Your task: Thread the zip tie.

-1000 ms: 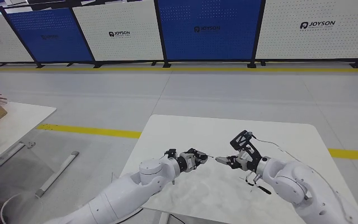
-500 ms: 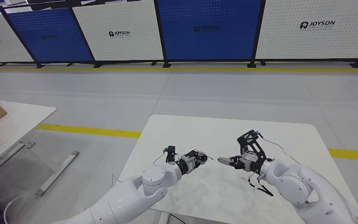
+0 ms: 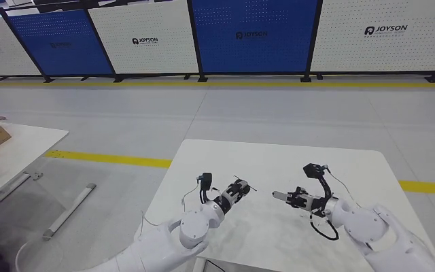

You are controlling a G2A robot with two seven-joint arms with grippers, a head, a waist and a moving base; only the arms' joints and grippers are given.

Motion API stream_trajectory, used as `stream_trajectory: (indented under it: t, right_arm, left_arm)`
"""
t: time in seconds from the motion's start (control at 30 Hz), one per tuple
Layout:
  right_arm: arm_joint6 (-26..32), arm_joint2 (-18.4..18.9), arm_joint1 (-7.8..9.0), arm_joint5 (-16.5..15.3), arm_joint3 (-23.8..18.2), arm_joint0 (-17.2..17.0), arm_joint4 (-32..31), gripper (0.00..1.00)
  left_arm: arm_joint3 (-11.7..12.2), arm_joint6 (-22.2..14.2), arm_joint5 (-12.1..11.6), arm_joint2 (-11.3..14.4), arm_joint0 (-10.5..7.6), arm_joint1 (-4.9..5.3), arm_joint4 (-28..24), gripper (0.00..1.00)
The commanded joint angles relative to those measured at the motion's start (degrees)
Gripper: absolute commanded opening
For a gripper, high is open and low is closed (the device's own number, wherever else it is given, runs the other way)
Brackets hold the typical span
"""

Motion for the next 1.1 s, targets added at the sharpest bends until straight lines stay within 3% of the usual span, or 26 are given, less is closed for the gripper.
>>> stream_trajectory:
  t: [0.0, 0.13, 0.57, 0.7, 0.8, 0.93, 1.07]
  right_arm:
    - [0.1, 0.2, -0.37, 0.2, 0.8, -0.1, 3.4, 1.0]
    - [-0.8, 0.5, -1.3, 1.3, 3.1, -0.3, 10.0, 1.0]
    - [-1.2, 0.6, -1.34, 1.0, 3.2, -0.7, 10.5, 1.0]
    - [-1.6, 2.3, -1.59, -4.8, 6.5, -2.9, 16.6, 1.0]
    - [-0.4, 3.1, -2.25, -13.3, 11.0, -4.2, 24.6, 1.0]
    - [0.5, 2.5, -3.65, -14.0, 12.9, -3.9, 28.5, 1.0]
    - [2.0, 0.8, -5.36, -14.0, 15.0, -2.1, 27.5, 1.0]
  left_arm:
    - [-0.9, 0.8, -0.1, 0.0, 0.56, -0.03, 3.7, 0.0]
    - [-2.3, 1.2, 0.1, -0.2, 1.95, -0.04, 8.9, 0.0]
    - [-2.1, 1.0, 0.7, -0.3, 2.19, -0.18, 9.2, 0.0]
    - [-2.8, 1.3, 2.7, -0.9, 2.67, -0.71, 8.2, 0.0]
    - [-3.8, 1.7, 4.1, -1.5, 2.96, -1.06, 8.1, 0.0]
    - [-4.6, 1.6, 5.2, -1.8, 3.31, -1.48, 9.5, 0.0]
    - [-5.2, 0.6, 5.7, -1.9, 3.66, -2.02, 10.0, 0.0]
